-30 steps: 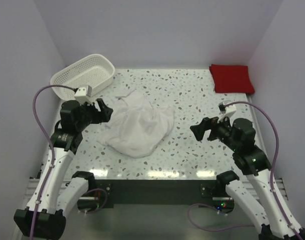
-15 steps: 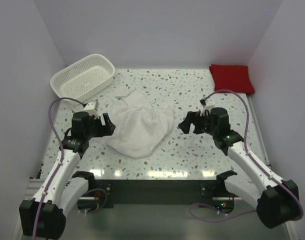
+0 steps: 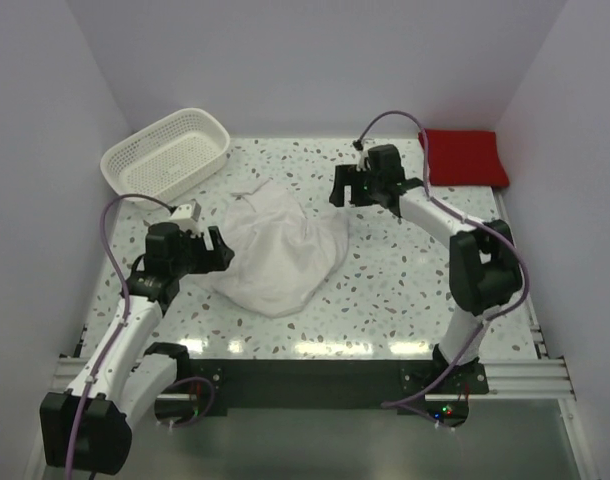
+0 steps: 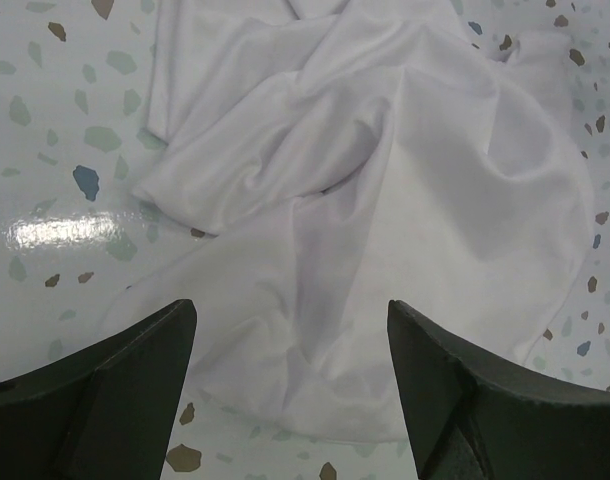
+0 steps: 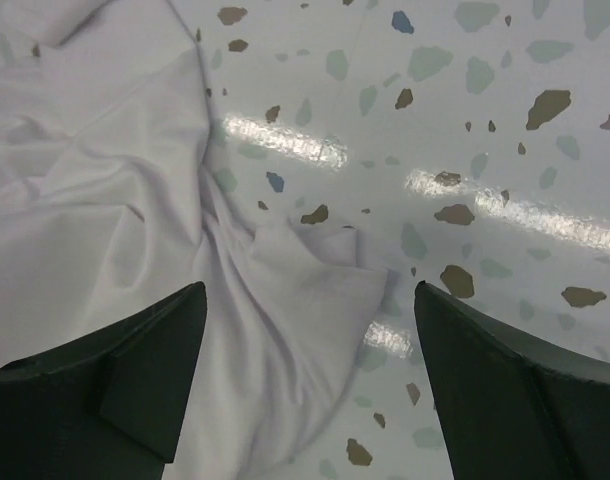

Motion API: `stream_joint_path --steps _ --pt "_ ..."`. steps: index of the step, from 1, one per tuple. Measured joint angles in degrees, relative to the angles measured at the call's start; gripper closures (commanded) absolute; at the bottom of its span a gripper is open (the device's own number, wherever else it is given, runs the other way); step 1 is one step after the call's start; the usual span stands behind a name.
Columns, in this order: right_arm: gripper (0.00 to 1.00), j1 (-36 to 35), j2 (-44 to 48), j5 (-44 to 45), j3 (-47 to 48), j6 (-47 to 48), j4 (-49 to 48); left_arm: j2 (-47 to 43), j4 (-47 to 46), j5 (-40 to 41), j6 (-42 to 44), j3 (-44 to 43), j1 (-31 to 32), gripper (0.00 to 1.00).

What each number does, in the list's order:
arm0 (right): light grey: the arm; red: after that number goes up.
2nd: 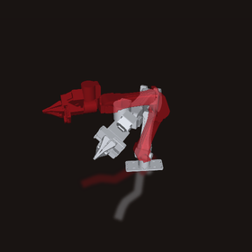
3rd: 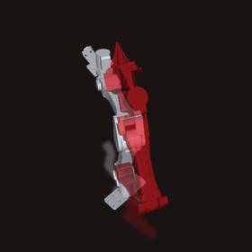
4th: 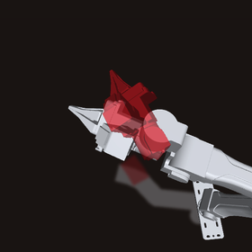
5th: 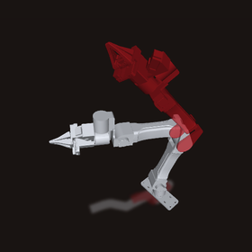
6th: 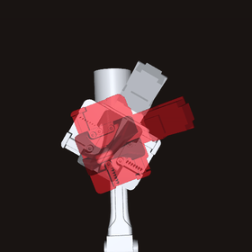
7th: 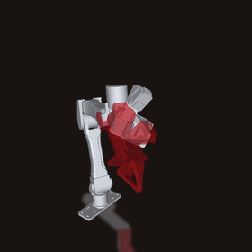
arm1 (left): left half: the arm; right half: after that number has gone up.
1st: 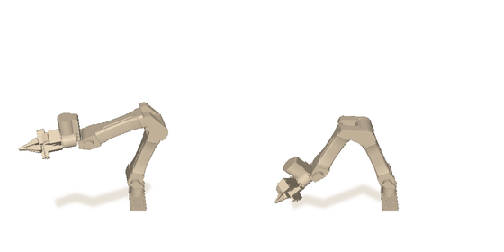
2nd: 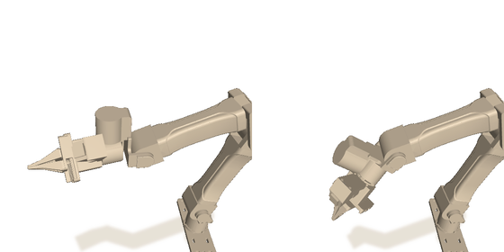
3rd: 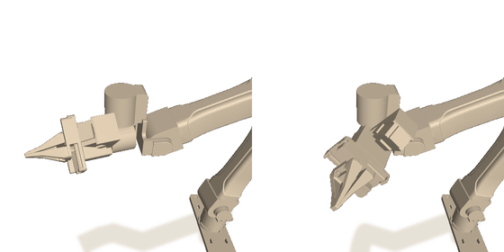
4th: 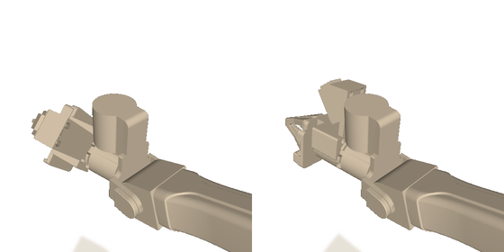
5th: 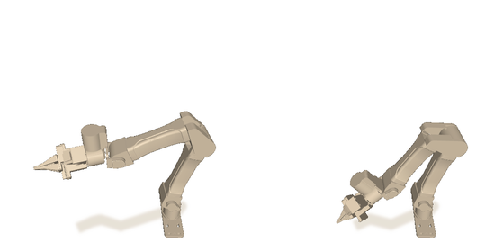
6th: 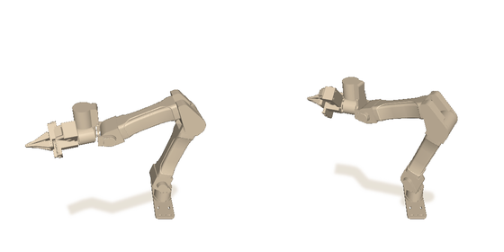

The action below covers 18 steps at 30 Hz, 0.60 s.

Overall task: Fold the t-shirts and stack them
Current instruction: Flatten the tshirt out

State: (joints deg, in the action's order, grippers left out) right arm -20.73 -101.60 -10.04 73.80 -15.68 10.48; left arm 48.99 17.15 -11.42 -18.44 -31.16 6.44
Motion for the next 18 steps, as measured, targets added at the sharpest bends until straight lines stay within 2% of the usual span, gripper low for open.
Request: stream_joint_path --steps 5,11,14,15,17,18 --pt "0.20 -0.17 -11.65 2.12 6.25 1.31 3.08 2.01 -0.17 -0.35 -0.33 0.00 0.00 0.18" --pt "0.26 -1.38 -14.93 3.52 6.51 2.84 5.79 7.58 0.11 -0.26 -1.07 0.00 0.00 0.18" --pt "0.37 -2.67 -14.93 3.30 5.73 3.50 5.33 11.65 0.63 -0.15 -1.55 -0.24 0.00 0.18" --pt "0.48 -3.10 -14.73 3.32 5.29 3.91 4.92 13.00 0.70 -0.11 -1.77 -0.37 0.00 0.19" --pt "0.63 -3.76 -14.16 3.02 3.69 4.26 3.65 15.32 0.83 -0.07 -2.12 -0.48 0.00 0.20" --pt "0.80 -4.00 -13.38 3.04 2.23 4.42 2.80 16.44 0.92 -0.02 -2.34 -0.57 0.00 0.20"
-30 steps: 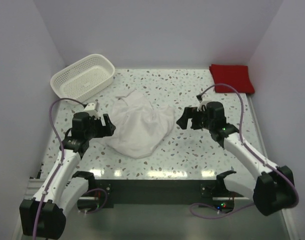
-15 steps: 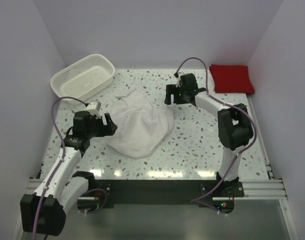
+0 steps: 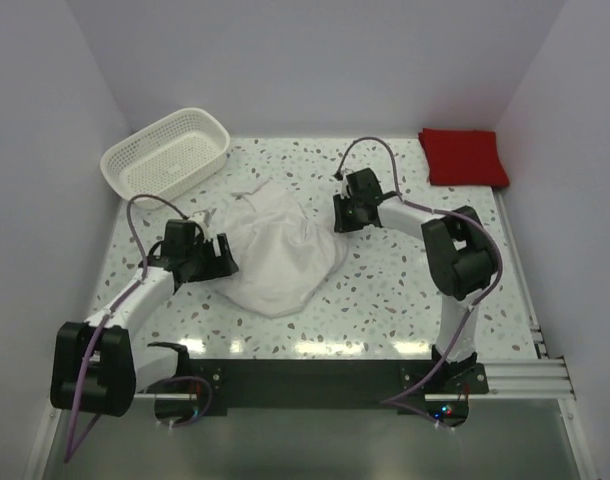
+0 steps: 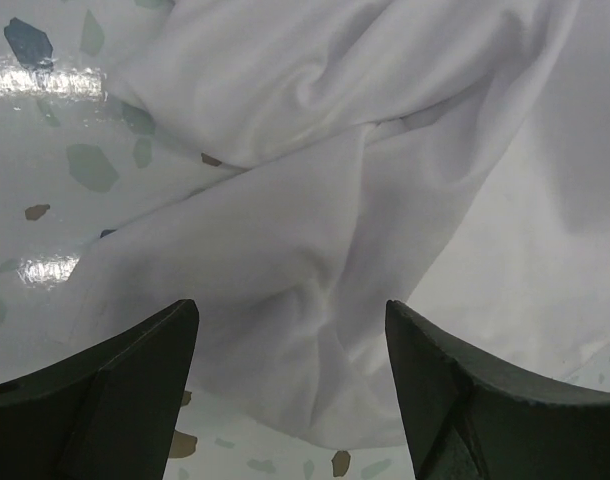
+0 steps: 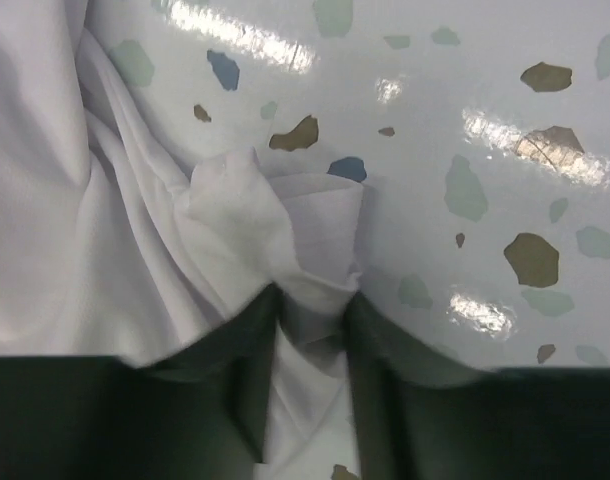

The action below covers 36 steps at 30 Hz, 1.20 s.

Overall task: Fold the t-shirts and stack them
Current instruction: Flatten the tshirt out

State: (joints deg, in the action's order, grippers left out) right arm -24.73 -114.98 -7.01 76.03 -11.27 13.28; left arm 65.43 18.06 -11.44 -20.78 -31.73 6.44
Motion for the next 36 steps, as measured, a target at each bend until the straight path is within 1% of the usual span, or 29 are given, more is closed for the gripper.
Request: stream_joint_path --steps 3,5,6,7,8,9,12,13,16,18,20,22,23,25,26,28,29,30,32,33,34,36 --pt "1.00 -0.35 4.00 0.04 -6.14 -0.61 -0.90 3.65 0.13 0.42 -1.25 -1.07 0.00 0.26" --pt "1.00 -0.39 9.79 1.14 -12.76 -1.73 0.55 7.30 0.00 0.92 -1.97 -2.84 0.00 0.35" --pt "1.00 -0.39 11.43 1.36 -14.25 -1.99 1.51 9.22 -0.13 1.22 -2.38 -4.00 0.00 0.35" --pt "1.00 -0.39 14.75 1.70 -17.20 -2.80 2.64 11.39 -0.22 1.55 -2.73 -5.29 0.00 0.39" --pt "1.00 -0.42 17.79 1.99 -19.56 -3.30 4.15 13.33 -0.48 1.90 -2.89 -6.38 0.00 0.40" --pt "1.00 -0.50 22.10 2.05 -22.49 -3.93 5.97 15.56 -0.68 2.38 -3.02 -7.65 0.00 0.40" --pt "1.00 -1.33 35.04 1.44 -29.31 -5.73 11.96 22.80 -1.03 3.19 -3.76 -13.09 -0.02 0.49" --pt "1.00 -2.14 39.54 0.94 -31.28 -6.36 14.08 25.09 -1.01 3.15 -3.82 -15.30 -0.02 0.49" --pt "1.00 -6.58 50.99 -1.62 -36.17 -9.42 19.10 31.61 -1.64 2.99 -3.72 -21.90 0.52 0.49" --pt "1.00 -12.59 57.09 -3.32 -38.86 -13.18 21.29 35.98 -2.14 3.41 -3.61 -26.95 1.92 0.49" --pt "0.98 -18.23 60.11 -4.94 -40.35 -17.03 22.16 39.80 -2.23 4.07 -3.45 -31.65 3.96 0.49" --pt "0.93 -23.19 60.63 -6.03 -40.81 -21.11 22.23 44.22 -2.34 4.61 -2.91 -37.27 6.36 0.49" --pt "0.83 -25.38 60.15 -6.03 -40.81 -22.80 21.81 46.86 -1.99 4.96 -2.45 -40.96 7.58 0.49" --pt "0.69 -28.37 58.14 -6.05 -40.65 -25.05 20.94 52.11 -1.99 5.62 -1.62 -48.37 9.64 0.45" --pt "0.56 -29.99 56.08 -6.05 -40.30 -25.81 20.55 54.36 -1.62 5.77 -1.09 -51.82 10.43 0.44" --pt "0.48 -31.39 52.11 -5.79 -38.75 -26.01 21.00 57.55 -1.51 5.84 -0.55 -56.85 11.39 0.37" --pt "0.43 -31.74 50.16 -5.11 -37.29 -25.68 21.81 58.07 -1.38 5.88 -0.35 -57.99 11.61 0.34" --pt "0.40 -31.80 48.78 -3.41 -35.56 -25.38 22.67 58.16 -1.18 5.99 -0.04 -58.66 11.69 0.29" --pt "0.39 -31.34 47.78 1.38 -31.71 -24.02 25.03 56.78 -1.14 6.49 0.61 -58.73 11.65 0.26" --pt "0.39 -30.34 47.91 3.61 -29.75 -23.15 25.83 55.65 -1.20 6.86 0.68 -58.10 11.58 0.22" --pt "0.39 -28.44 48.22 5.44 -28.00 -22.05 26.34 53.22 -1.27 7.39 0.90 -56.52 11.52 0.19" --pt "0.39 -21.97 49.29 7.63 -26.23 -19.80 25.73 45.97 -0.74 9.25 1.05 -51.87 11.41 0.14"
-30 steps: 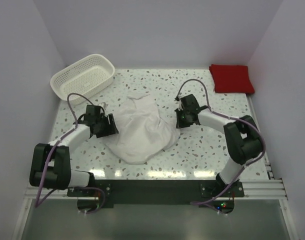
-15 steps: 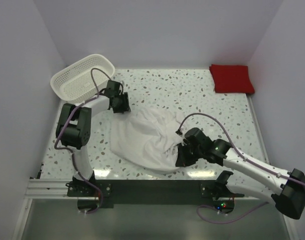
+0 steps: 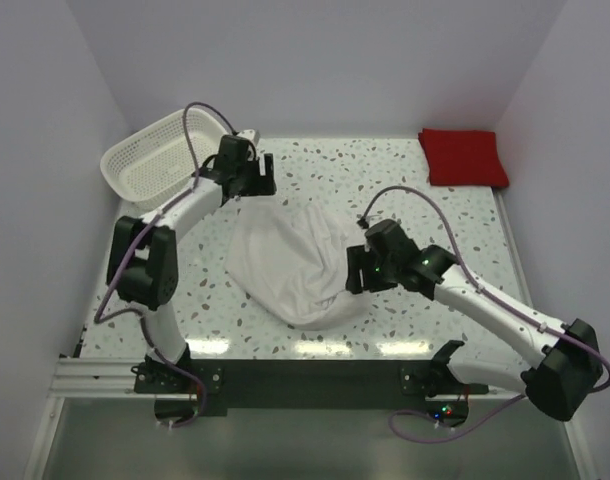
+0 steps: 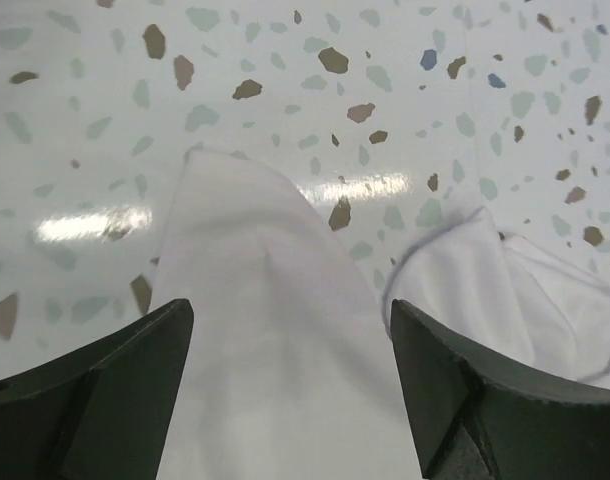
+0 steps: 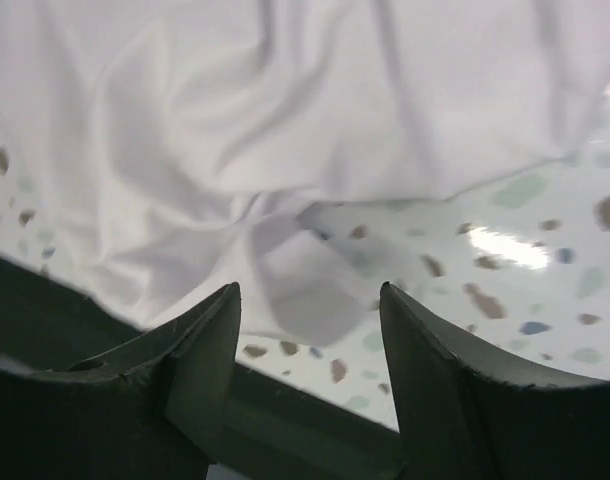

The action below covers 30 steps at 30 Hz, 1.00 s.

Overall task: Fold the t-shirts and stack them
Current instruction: Flatten the tshirt out

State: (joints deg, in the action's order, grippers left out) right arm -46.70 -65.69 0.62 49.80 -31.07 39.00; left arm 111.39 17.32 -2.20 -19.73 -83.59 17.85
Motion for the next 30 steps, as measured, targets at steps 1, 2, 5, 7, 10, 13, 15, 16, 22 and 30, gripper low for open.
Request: stream_joint_path --steps 1,2,5,7,10,13,15,16,22,30 --pt "0.38 3.32 0.48 0.35 0.09 0.98 -0.39 -3.43 0.44 0.79 -0.02 1.70 -0.04 0.14" --pt "0.38 7.37 0.72 0.61 0.09 2.12 -0.57 -8.39 0.20 1.99 -0.17 4.35 -0.07 0.13" --pt "0.35 16.13 -0.57 1.31 0.09 4.59 -1.11 -24.20 -0.37 5.14 -0.87 13.00 -0.13 0.07" --pt "0.32 18.82 -2.14 0.52 0.09 5.66 -1.57 -33.33 -0.15 6.67 -2.23 19.12 -0.15 0.07" --pt "0.30 20.85 -4.17 -1.40 0.11 6.64 -2.86 -43.78 -0.90 7.23 -4.96 30.40 -0.20 0.07" --pt "0.31 21.84 -5.68 -1.66 0.59 7.61 -3.89 -47.78 -0.22 5.70 -8.02 40.74 -0.20 0.07" --pt "0.31 22.93 -7.21 -1.62 1.07 8.24 -5.35 -48.04 1.09 3.93 -10.05 46.82 -0.20 0.08" --pt "0.31 23.61 -7.98 -1.60 1.09 8.41 -6.32 -48.04 1.46 3.43 -10.84 48.78 -0.20 0.09" --pt "0.32 26.82 -13.31 -1.55 1.11 9.73 -10.99 -47.98 1.18 0.37 -13.81 54.34 -0.20 0.18" --pt "0.33 27.41 -19.47 -1.31 1.60 10.80 -15.54 -43.08 -3.63 -2.23 -15.63 55.04 -0.02 0.29"
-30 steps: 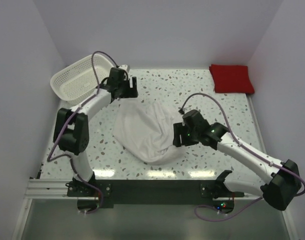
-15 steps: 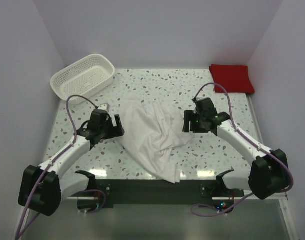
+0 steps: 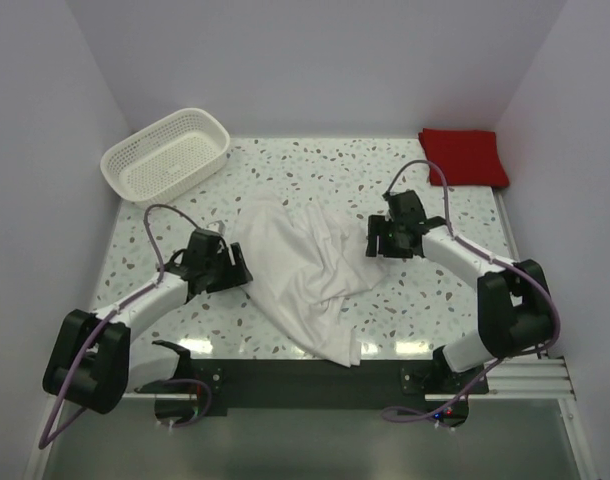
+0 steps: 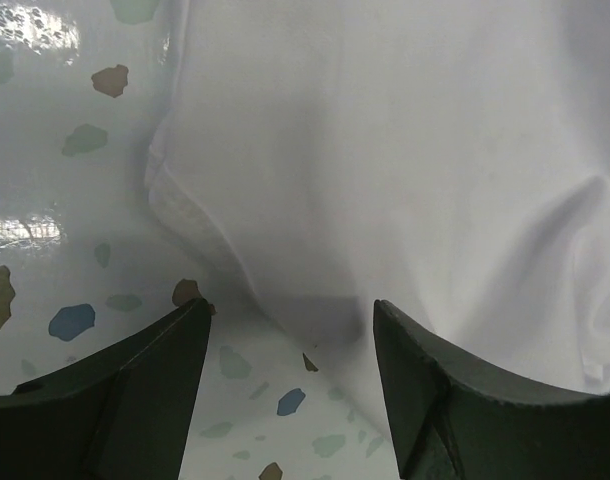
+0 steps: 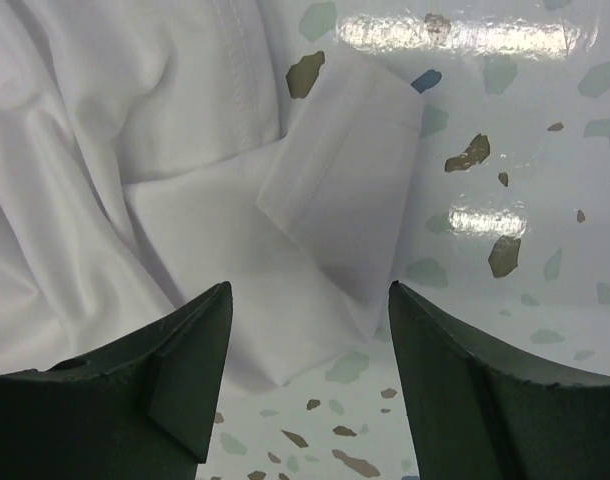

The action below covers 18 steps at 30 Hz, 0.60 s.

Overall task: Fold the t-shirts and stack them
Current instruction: Flatten the tshirt out

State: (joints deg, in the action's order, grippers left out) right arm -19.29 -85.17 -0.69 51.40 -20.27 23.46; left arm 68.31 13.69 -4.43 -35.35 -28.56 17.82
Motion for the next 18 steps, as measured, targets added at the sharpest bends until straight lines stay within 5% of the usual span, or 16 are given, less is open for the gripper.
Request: stream_joint_path --steps 7,10,11,13,14,18 --pt "0.39 0.72 -5.95 1.11 1.20 0.52 -3.61 2.56 -3.50 -0.33 -1.09 0.39 0.59 0.41" --pt "0.57 0.90 -8.28 1.40 1.70 0.98 -4.66 3.63 -4.74 -0.28 -1.66 0.39 0.63 0.57" --pt "0.78 1.01 -8.94 1.44 1.86 1.09 -4.96 3.98 -5.05 -0.24 -1.73 0.39 0.63 0.67" --pt "0.99 1.38 -9.42 1.55 2.08 1.49 -5.05 4.52 -4.96 0.33 -1.95 0.37 0.63 0.81" --pt "1.00 1.70 -9.31 1.68 2.25 1.68 -4.83 4.74 -4.61 0.87 -1.81 0.28 0.63 0.93" --pt "1.00 3.72 -7.02 3.50 4.63 1.95 -2.01 5.07 3.26 5.31 0.39 -5.27 -0.33 1.00"
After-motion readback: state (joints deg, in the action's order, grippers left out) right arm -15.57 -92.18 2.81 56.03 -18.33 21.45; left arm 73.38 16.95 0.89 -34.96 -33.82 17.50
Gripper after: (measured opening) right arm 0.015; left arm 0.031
